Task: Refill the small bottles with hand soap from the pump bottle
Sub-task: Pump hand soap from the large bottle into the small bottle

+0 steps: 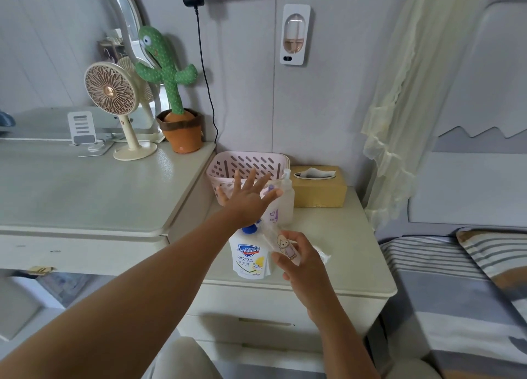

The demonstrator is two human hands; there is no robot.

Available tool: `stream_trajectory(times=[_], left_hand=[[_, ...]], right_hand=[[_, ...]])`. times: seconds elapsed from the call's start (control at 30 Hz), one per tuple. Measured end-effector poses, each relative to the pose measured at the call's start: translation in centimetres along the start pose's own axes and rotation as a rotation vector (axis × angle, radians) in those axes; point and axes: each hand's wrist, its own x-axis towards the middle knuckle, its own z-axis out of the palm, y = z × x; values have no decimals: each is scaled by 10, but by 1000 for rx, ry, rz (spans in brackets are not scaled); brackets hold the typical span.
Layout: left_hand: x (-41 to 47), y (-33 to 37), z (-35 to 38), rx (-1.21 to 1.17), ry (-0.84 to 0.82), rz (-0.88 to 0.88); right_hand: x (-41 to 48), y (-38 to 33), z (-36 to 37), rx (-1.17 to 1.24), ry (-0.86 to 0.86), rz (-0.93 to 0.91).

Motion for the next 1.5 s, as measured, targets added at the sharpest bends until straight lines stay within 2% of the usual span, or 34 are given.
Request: stream_trajectory(times=[0.17,0.3,0.47,0.67,0.77,0.9,0.97,1.1,1.4,1.5], left_hand=[[-18,9,-6,179,-30,86],[-2,2,-4,99,14,24],[-2,1,-2,71,33,36],[-2,0,4,3,-14,-28],[-3,3,0,37,-21,-20],[-15,14,-14,173,-14,85],[-15,13,-12,146,-8,91],[-1,-2,4,-11,-4,-41],[6,1,-1,142,37,41],[6,-2,3,57,41,15]], right_hand=[[-3,1,2,21,-5,22],[-3,-2,0,20,-10,12],[-2,-4,-1,16,-15,-3],[-4,0,3,39,-3,23],[-5,-2,-1,37,-11,21],[-1,-4,-4,5,-5,8],[-1,-4,-4,4,-8,6],[-2,1,-1,18,-7,29],[-1,-4,-4,3,-1,8],[-1,-3,-3,11,-11,11]])
